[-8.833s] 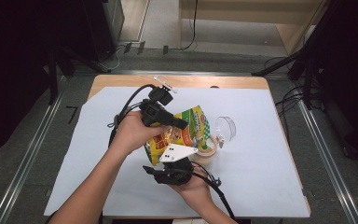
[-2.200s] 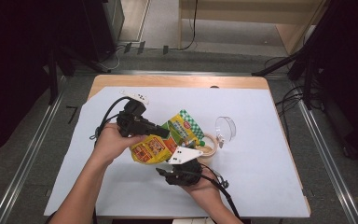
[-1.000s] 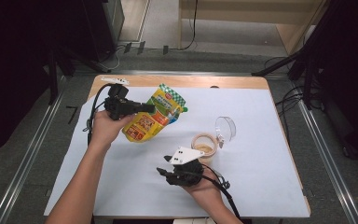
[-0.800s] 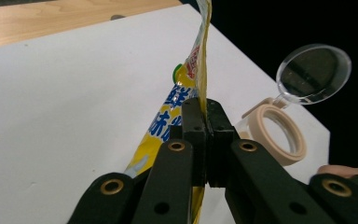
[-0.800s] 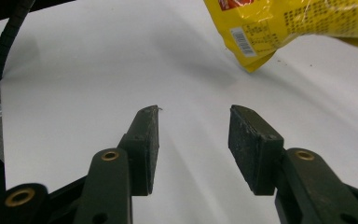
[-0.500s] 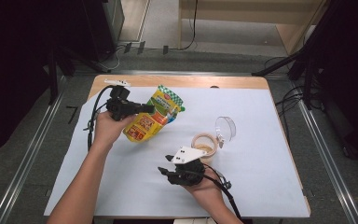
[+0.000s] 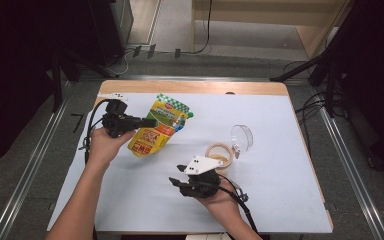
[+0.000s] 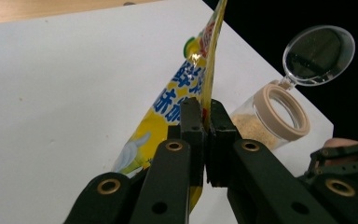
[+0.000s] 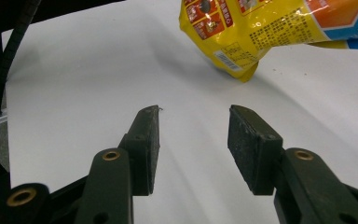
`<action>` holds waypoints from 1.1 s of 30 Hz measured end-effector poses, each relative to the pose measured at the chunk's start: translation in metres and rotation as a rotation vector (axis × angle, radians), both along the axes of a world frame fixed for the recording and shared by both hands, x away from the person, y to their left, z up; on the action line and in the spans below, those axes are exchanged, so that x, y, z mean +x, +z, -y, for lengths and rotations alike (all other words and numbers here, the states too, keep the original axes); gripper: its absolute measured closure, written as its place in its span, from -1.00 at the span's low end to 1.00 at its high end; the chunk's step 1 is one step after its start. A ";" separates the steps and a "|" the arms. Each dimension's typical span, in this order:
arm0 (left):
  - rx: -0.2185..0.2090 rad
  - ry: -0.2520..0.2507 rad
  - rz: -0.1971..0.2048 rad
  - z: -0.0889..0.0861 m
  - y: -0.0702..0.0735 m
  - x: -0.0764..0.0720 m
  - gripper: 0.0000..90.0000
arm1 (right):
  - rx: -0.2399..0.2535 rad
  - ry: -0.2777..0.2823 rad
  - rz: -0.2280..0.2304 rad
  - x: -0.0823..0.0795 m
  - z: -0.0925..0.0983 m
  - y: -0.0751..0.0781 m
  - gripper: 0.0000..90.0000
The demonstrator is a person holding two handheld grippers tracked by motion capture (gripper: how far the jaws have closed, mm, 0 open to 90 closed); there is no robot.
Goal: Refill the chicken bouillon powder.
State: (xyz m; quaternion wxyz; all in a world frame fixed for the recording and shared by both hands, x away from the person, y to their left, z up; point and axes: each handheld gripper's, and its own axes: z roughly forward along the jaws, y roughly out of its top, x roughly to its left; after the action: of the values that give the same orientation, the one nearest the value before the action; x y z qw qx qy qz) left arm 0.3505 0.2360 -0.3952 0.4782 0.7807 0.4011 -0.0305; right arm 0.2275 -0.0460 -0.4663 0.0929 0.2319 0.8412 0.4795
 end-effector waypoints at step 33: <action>-0.065 0.014 0.010 -0.045 -0.007 -0.044 0.65 | 0.001 0.028 0.007 0.003 -0.007 0.003 0.23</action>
State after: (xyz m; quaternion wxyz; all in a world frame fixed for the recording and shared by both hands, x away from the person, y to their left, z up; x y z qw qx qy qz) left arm 0.3060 0.2812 -0.4023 0.5055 0.7620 0.4031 -0.0363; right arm 0.2302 -0.0387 -0.4635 0.0888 0.2186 0.8438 0.4820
